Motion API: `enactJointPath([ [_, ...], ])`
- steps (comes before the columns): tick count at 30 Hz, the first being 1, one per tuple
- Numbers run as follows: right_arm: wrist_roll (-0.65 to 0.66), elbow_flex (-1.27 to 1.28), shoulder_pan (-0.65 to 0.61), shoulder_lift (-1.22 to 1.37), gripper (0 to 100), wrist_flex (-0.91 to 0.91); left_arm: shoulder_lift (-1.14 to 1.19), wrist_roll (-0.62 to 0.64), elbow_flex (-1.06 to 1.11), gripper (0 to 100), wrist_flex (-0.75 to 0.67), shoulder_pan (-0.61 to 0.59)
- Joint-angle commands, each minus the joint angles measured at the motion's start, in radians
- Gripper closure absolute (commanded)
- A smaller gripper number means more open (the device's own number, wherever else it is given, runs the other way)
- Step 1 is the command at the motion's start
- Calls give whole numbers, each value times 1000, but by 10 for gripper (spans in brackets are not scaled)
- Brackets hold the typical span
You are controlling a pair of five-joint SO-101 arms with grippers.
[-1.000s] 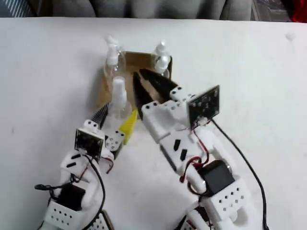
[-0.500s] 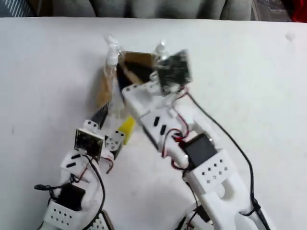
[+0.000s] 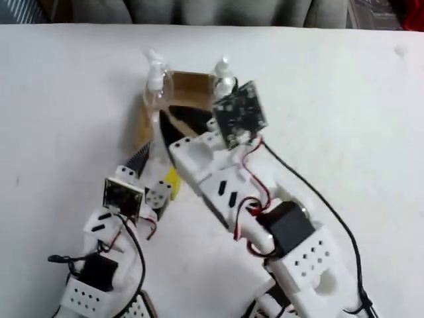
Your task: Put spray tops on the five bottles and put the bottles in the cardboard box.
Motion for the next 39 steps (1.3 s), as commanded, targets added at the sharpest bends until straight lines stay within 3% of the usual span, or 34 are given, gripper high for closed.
enactJointPath([
  [1, 15, -38, 82, -70, 983, -13, -19, 12, -3, 980, -5, -7],
  [12, 14, 31, 147, -185, 983, 335, -19, 14, -9, 980, -6, -8],
  [18, 15, 308, 134, -268, 983, 219, -18, 84, -55, 980, -5, -97],
  [22, 15, 477, 58, -311, 983, 120, -16, 100, -68, 980, -5, -116],
  [34, 52, 701, -81, -415, 983, 10, -10, 106, -175, 980, 107, -117],
  [39, 77, 767, -125, -437, 983, -48, 183, 106, -250, 980, 74, -116],
])
